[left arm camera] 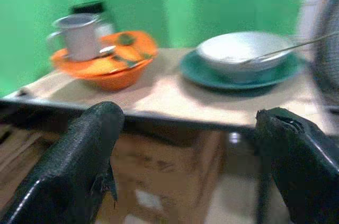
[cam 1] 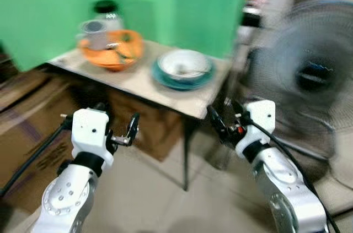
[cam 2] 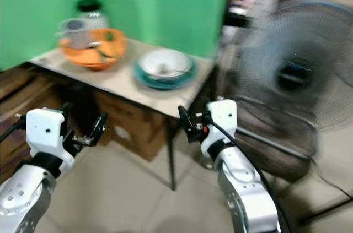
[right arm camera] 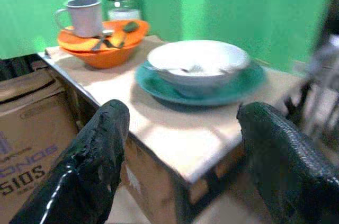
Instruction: Setting the table
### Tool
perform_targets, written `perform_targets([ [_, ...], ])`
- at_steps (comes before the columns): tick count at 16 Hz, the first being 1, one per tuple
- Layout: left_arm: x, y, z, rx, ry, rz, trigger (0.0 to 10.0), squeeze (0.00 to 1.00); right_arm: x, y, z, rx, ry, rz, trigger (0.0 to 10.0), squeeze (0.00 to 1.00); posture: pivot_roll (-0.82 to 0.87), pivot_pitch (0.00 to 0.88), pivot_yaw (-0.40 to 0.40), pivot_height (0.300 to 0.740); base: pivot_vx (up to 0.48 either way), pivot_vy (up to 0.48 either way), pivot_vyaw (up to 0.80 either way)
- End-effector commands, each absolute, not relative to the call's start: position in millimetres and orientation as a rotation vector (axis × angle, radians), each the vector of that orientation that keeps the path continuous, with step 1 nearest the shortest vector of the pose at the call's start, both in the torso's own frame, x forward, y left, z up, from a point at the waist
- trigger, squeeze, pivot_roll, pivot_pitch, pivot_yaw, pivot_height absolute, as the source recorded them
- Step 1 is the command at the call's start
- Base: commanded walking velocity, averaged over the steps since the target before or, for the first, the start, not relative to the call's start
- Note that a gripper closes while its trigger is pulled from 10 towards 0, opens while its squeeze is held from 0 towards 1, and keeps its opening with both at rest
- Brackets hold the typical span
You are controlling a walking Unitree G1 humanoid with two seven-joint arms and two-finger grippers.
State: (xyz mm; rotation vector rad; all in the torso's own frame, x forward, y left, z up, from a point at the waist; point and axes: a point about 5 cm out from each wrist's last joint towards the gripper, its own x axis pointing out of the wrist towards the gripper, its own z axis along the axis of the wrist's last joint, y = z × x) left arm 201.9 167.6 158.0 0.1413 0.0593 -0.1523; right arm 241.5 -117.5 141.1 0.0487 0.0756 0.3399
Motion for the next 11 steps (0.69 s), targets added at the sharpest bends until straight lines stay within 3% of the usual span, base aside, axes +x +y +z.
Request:
perform_targets([
  [1,203,169,160,0.155,0.057,-0.15,10.0,0.0,244,-118,145,0.007,0.037,0.328,10.0,0.0,0.12,0.0,0.027,0.74,0.315,0.0,0.0],
  [11,207,166,160,0.16,0.064,-0.194,10.0,0.0,254,-111,161,0.104,0.038,0.349,10.0,0.0,0.11,0.0,0.038,0.74,0.317,0.0,0.0],
])
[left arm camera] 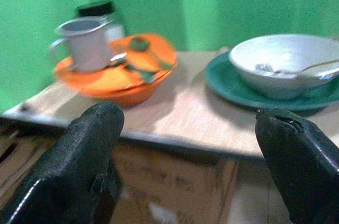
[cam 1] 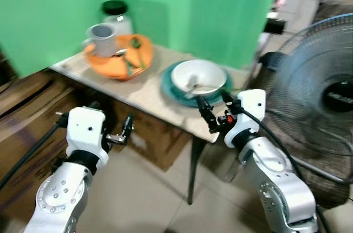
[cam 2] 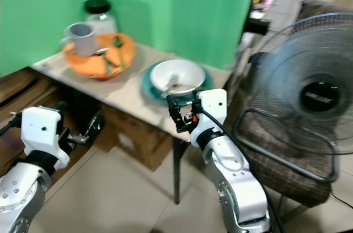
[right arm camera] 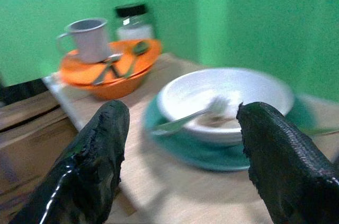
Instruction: Setting the table
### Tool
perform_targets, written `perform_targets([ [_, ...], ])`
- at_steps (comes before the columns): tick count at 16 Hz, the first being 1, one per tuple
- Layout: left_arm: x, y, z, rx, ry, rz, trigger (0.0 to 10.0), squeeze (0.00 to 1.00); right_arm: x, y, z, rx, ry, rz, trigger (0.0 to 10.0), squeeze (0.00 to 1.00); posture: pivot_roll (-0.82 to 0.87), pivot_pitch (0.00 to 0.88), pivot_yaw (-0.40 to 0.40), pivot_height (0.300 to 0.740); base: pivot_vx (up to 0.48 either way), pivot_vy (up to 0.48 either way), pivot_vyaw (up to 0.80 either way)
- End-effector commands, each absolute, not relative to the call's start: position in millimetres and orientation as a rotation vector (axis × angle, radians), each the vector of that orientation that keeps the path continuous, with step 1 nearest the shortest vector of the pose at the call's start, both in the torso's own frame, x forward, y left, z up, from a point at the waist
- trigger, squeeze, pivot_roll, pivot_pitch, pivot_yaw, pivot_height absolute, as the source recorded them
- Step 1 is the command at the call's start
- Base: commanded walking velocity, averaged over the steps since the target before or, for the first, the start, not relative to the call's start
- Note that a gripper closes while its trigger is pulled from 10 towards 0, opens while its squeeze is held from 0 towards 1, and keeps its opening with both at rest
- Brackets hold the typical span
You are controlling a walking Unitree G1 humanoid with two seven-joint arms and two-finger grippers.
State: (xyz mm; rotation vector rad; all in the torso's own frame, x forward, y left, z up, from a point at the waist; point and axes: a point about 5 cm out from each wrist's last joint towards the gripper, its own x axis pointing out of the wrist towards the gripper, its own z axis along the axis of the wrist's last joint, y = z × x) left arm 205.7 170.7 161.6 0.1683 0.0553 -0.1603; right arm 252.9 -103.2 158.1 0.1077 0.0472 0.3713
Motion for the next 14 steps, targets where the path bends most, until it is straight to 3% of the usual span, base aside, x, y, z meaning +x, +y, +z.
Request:
perform_targets([
  [1,207,164,159,0.16,0.068,-0.207,10.0,0.0,255,-111,163,0.101,0.038,0.352,10.0,0.0,0.11,0.0,0.037,0.74,0.311,0.0,0.0],
  [14,211,160,159,0.179,0.075,-0.289,10.0,0.0,285,-107,193,-0.028,0.06,0.456,10.0,0.0,0.12,0.0,0.046,0.74,0.309,0.0,0.0],
])
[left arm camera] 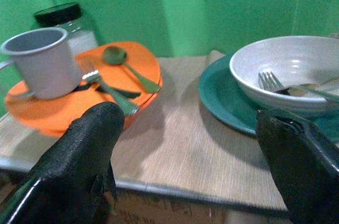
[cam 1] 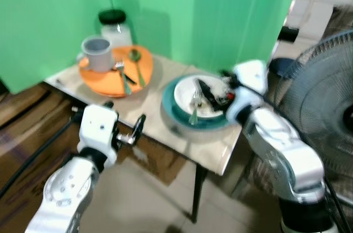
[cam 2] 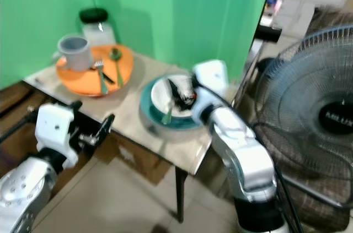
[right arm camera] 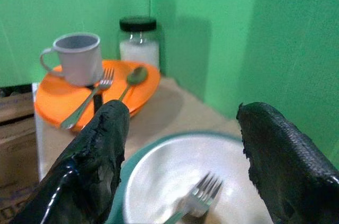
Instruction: Setting the table
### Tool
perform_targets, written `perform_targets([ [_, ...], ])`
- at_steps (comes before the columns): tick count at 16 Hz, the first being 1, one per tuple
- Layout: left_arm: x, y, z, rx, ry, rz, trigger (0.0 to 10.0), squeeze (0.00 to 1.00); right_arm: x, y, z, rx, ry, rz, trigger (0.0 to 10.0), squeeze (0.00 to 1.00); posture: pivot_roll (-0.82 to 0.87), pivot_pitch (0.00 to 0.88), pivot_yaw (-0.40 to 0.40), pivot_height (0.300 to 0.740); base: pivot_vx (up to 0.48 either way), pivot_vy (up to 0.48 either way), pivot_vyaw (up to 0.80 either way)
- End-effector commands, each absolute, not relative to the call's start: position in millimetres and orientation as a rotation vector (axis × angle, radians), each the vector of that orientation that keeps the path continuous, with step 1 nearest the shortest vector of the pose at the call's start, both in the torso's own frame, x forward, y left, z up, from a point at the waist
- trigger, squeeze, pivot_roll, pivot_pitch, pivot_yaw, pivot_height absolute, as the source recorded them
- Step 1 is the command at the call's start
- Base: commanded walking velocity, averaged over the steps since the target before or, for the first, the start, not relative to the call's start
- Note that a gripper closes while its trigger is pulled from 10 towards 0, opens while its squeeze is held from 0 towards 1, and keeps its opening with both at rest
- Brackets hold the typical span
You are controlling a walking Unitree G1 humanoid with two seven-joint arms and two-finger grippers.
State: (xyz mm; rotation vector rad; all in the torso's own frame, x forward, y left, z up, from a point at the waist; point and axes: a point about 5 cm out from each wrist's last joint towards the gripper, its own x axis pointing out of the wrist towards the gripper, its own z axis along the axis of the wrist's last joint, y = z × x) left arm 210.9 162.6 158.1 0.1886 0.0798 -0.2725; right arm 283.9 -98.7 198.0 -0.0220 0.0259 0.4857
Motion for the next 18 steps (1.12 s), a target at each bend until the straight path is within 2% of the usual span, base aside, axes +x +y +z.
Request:
perform_targets([
  [1,211,160,159,0.186,0.077,-0.295,10.0,0.0,287,-106,195,-0.054,0.07,0.473,10.0,0.0,0.12,0.0,0.046,0.74,0.296,0.0,0.0],
  [3,207,160,155,0.217,0.108,-0.372,10.0,0.0,298,-102,198,-0.149,0.139,0.49,10.0,0.0,0.12,0.0,0.046,0.74,0.0,0.0,0.0],
  [7,202,156,149,0.24,0.165,-0.523,10.0,0.0,310,-95,195,-0.179,0.268,0.547,10.0,0.0,0.12,0.0,0.045,0.74,0.0,0.0,0.0],
  [9,200,150,153,0.228,0.2,-0.657,10.0,0.0,319,-88,189,-0.296,0.438,0.619,10.0,0.0,0.1,0.0,0.045,0.74,0.0,0.0,0.0],
  [15,192,144,150,0.217,0.243,-0.749,10.0,0.0,330,-100,184,-0.304,0.646,0.567,10.0,0.0,0.1,0.0,0.007,0.74,0.0,0.0,0.0],
  [18,189,140,149,0.203,0.255,-0.783,10.0,0.0,342,-109,183,-0.279,0.68,0.479,10.0,0.0,0.1,0.0,-0.002,0.74,0.0,0.0,0.0],
])
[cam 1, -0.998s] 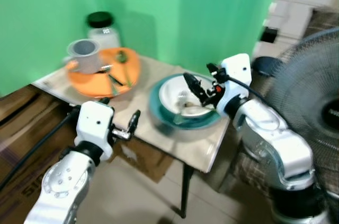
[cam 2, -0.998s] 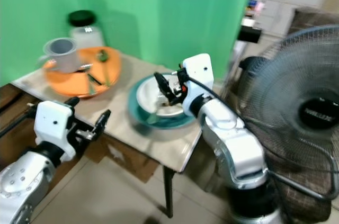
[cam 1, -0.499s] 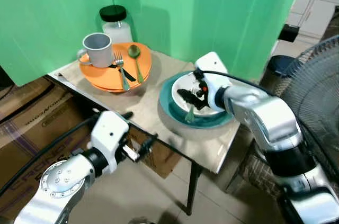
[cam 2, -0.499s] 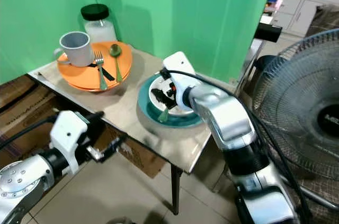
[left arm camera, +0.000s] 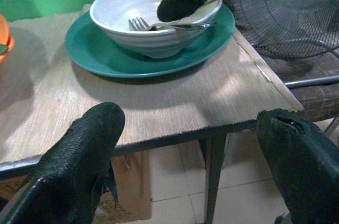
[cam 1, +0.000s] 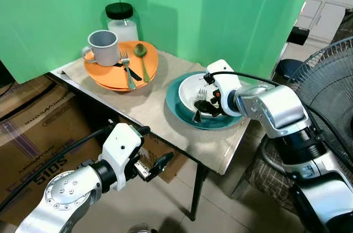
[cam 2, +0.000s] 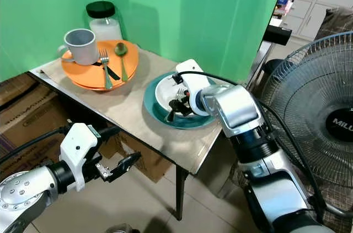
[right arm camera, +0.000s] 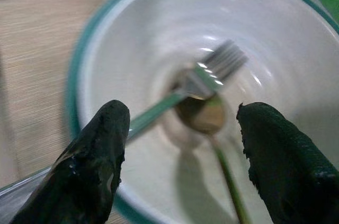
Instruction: Setting the table
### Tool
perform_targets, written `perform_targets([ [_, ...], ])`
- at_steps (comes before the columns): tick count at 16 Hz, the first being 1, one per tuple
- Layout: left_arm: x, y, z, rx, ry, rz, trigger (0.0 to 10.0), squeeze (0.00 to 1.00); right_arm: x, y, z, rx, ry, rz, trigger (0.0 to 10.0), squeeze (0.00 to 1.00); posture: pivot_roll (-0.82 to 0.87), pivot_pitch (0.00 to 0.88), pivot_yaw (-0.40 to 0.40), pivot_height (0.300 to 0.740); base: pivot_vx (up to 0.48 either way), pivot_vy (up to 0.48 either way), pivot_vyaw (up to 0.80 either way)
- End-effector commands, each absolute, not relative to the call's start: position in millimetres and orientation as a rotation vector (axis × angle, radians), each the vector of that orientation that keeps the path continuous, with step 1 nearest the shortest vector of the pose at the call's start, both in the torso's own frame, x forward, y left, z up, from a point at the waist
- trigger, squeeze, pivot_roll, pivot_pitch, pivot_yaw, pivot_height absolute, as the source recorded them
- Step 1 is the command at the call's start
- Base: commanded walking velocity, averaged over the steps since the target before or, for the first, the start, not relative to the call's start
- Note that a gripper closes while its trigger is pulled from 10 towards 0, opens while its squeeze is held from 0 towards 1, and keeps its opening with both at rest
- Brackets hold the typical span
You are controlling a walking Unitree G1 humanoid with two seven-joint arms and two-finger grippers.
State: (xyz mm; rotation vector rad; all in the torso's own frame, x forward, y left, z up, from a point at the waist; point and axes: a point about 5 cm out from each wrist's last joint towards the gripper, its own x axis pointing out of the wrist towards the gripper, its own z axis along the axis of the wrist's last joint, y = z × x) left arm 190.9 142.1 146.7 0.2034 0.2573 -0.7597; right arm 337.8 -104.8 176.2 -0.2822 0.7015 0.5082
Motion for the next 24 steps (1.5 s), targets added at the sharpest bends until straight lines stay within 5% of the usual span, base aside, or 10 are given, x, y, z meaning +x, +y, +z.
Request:
perform_targets([
  [1,190,138,149,0.202,0.251,-0.789,10.0,0.0,347,-113,184,-0.268,0.689,0.446,10.0,0.0,0.1,0.0,-0.01,0.74,0.0,0.0,0.0],
  [4,191,137,149,0.204,0.245,-0.788,10.0,0.0,349,-119,182,-0.286,0.719,0.431,10.0,0.0,0.1,0.0,-0.017,0.74,0.0,0.0,0.0],
  [8,189,134,149,0.205,0.243,-0.795,10.0,0.0,352,-127,180,-0.311,0.739,0.409,7.2,0.0,0.09,0.0,-0.015,0.74,0.0,0.0,0.0],
  [12,191,133,149,0.208,0.24,-0.803,10.0,0.0,349,-129,176,-0.348,0.782,0.447,8.6,0.0,0.08,0.0,-0.016,0.74,0.0,0.0,0.0],
  [15,192,132,148,0.209,0.236,-0.803,10.0,0.0,345,-128,170,-0.365,0.813,0.478,8.2,0.0,0.09,0.0,-0.018,0.74,0.0,0.0,0.0],
  [16,192,132,148,0.209,0.237,-0.803,10.0,0.0,345,-128,169,-0.37,0.821,0.484,7.5,0.0,0.09,0.0,-0.019,0.74,0.0,0.0,0.0],
  [18,192,132,148,0.208,0.239,-0.803,10.0,0.0,343,-129,164,-0.389,0.849,0.503,4.4,0.0,0.09,0.0,-0.02,0.74,0.0,0.0,0.0],
  [21,192,130,148,0.204,0.238,-0.802,10.0,0.0,343,-130,159,-0.388,0.872,0.507,2.9,0.0,0.09,0.0,-0.024,0.74,0.0,0.0,0.0],
  [22,191,130,147,0.202,0.238,-0.803,10.0,0.0,343,-131,157,-0.388,0.877,0.506,0.5,0.0,0.09,0.0,-0.025,0.74,0.0,0.0,0.0],
  [24,191,130,147,0.202,0.24,-0.802,10.0,0.0,344,-132,155,-0.389,0.882,0.504,0.0,0.0,0.09,0.0,-0.026,0.74,0.0,0.0,0.0],
])
